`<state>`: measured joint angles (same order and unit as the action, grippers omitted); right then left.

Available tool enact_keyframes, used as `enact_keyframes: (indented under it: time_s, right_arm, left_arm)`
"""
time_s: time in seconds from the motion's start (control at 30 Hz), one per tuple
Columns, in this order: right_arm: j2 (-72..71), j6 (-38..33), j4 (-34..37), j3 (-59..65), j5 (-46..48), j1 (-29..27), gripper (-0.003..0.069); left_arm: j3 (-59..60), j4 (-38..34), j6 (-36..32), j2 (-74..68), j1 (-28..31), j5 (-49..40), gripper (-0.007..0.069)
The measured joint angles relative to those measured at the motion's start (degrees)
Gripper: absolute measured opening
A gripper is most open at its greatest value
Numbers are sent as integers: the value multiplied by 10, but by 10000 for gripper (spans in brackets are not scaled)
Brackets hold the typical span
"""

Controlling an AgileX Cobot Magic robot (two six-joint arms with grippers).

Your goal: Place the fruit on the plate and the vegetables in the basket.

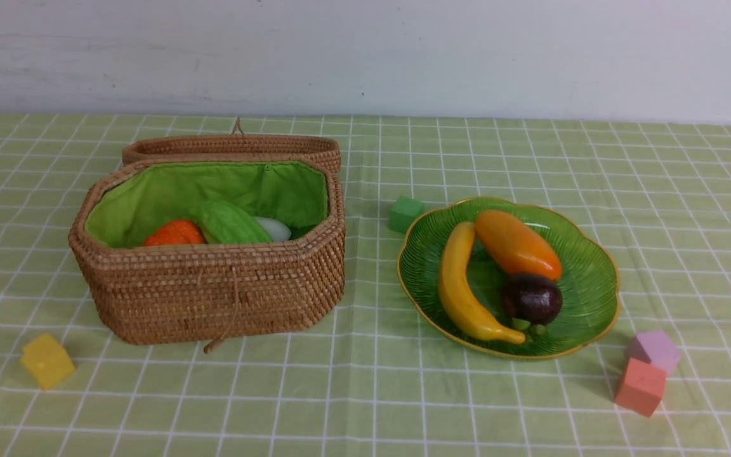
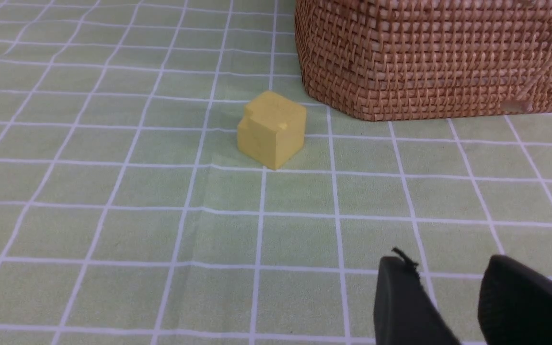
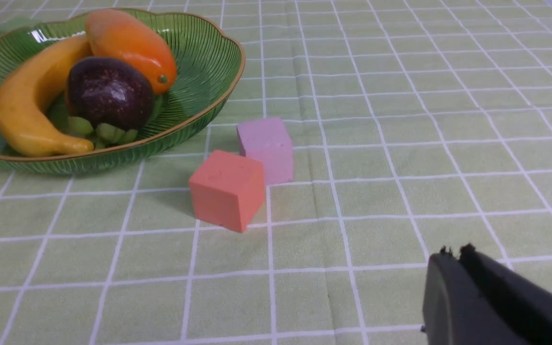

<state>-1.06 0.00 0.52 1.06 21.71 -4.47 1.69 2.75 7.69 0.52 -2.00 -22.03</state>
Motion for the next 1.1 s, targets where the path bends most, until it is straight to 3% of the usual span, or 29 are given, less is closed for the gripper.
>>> enact_keyframes:
  time_s: [1.1]
  right_arm:
    - [0,0,0,0,-1,0,68]
  left_arm:
    - [0,0,0,0,0,0,239]
